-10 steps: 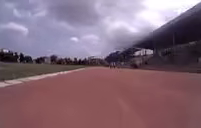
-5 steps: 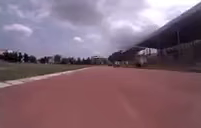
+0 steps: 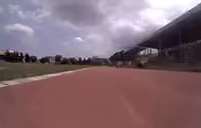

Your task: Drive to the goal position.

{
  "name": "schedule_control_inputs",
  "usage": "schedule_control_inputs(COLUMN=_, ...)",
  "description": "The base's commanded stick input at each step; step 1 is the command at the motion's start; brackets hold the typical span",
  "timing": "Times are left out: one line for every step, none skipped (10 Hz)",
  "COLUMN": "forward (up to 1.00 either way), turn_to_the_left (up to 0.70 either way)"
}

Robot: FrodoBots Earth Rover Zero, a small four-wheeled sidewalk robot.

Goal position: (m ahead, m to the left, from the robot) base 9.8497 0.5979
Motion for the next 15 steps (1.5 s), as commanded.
schedule_control_inputs(forward=0.45, turn_to_the_left=0.00)
schedule_control_inputs(forward=0.45, turn_to_the_left=0.00)
schedule_control_inputs(forward=0.45, turn_to_the_left=0.00)
schedule_control_inputs(forward=0.45, turn_to_the_left=0.00)
schedule_control_inputs(forward=0.45, turn_to_the_left=0.00)
schedule_control_inputs(forward=0.45, turn_to_the_left=0.00)
schedule_control_inputs(forward=0.45, turn_to_the_left=0.00)
schedule_control_inputs(forward=0.45, turn_to_the_left=0.00)
schedule_control_inputs(forward=0.45, turn_to_the_left=0.00)
schedule_control_inputs(forward=0.45, turn_to_the_left=0.00)
schedule_control_inputs(forward=0.45, turn_to_the_left=0.00)
schedule_control_inputs(forward=0.45, turn_to_the_left=0.00)
schedule_control_inputs(forward=0.45, turn_to_the_left=0.00)
schedule_control_inputs(forward=0.45, turn_to_the_left=0.00)
schedule_control_inputs(forward=0.45, turn_to_the_left=0.00)
